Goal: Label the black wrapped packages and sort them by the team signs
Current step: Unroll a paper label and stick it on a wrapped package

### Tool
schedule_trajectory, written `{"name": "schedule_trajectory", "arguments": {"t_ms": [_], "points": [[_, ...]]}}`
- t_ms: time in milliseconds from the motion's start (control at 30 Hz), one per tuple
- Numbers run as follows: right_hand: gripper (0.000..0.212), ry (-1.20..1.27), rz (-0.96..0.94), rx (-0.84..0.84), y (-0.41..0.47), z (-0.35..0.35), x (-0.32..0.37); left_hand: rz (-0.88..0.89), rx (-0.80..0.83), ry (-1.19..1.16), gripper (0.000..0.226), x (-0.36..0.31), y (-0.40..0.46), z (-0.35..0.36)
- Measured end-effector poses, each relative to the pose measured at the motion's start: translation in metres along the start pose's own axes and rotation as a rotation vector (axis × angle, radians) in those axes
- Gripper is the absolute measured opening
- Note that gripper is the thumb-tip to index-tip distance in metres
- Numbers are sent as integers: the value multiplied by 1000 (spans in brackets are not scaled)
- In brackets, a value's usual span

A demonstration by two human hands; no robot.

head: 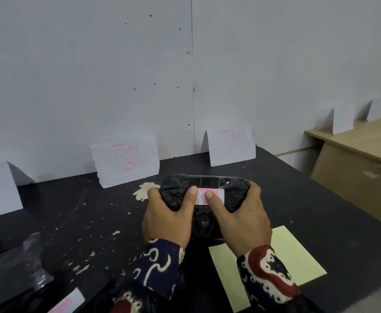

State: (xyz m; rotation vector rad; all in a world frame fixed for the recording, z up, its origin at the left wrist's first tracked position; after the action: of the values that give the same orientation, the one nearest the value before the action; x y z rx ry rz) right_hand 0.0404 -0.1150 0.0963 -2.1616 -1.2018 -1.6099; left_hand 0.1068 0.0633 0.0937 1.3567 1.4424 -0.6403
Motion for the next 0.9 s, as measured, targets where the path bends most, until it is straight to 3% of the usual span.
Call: {"name": "schedule_trajectory", "arguments": {"t_ms": [200, 400, 567, 633, 767, 900], "points": [[47, 194, 89, -23, 4, 5, -9, 60, -49, 13, 54, -3, -6, -1], [25, 259, 80, 35, 9, 9, -18, -20, 97, -72, 48, 16, 0, 9], [22, 221, 65, 101, 16, 9, -19, 39, 276, -90, 79, 17, -1, 17], [29, 199, 49, 133, 18, 10, -19, 54, 292, -73, 87, 17, 0, 17], [69, 100, 71, 276, 20, 16, -25, 47, 346, -58, 85, 21, 5, 20], [84, 50, 73, 370, 23, 17, -26, 39, 353, -90, 78, 23, 8, 21]]}}
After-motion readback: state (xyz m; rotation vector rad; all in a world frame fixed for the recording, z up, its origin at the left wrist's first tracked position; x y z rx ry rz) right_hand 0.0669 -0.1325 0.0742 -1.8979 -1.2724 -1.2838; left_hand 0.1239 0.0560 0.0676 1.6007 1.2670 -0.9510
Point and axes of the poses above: each hand's wrist, its own y-axis towards the middle knuckle, its own z-axis out of the palm, x = y × z, the point moved 7 cm from there along y, towards the middle knuckle, and after that the axes turned 3 degrees about y, right-handed, at the moved point
